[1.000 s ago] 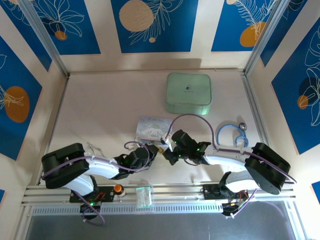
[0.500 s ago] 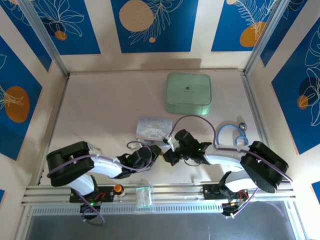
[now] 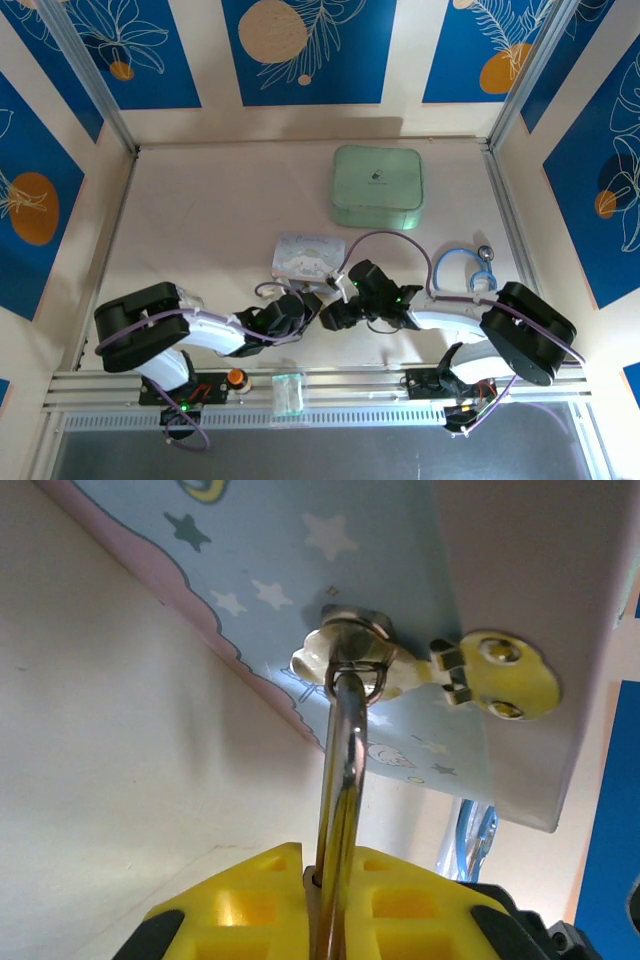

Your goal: Unlock the padlock with the key

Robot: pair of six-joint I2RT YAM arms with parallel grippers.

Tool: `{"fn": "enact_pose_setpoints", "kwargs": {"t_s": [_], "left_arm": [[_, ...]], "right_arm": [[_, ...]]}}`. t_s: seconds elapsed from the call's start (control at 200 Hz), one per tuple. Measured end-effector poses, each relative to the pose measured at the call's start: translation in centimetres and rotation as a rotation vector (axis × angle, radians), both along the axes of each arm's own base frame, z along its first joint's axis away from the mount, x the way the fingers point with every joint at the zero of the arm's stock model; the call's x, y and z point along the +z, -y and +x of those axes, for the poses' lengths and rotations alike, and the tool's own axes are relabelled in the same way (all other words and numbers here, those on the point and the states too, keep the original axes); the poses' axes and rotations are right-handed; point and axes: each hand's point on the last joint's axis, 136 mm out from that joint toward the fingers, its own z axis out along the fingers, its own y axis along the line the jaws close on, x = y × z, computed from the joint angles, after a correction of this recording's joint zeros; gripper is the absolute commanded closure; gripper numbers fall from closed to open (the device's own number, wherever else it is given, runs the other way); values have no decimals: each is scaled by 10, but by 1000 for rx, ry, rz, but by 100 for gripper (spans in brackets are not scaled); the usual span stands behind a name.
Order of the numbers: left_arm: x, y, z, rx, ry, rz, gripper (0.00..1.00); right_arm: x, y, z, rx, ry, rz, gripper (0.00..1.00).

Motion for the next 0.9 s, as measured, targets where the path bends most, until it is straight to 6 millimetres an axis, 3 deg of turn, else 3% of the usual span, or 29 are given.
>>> {"fn": "enact_pose_setpoints", "kwargs": {"t_s": [0.36,0.625,0.9], "left_arm": [[-3,-19,-4,-28,13,106,97],[-10,-42,-2,-97,29,283,91],[-9,-54,4,-224,42,545,86]], "right_arm": [[20,19,23,-189,-32,45,36],[38,34,65,-443,7,-26,36],[25,39,71,-518,-32,-60,37]]}}
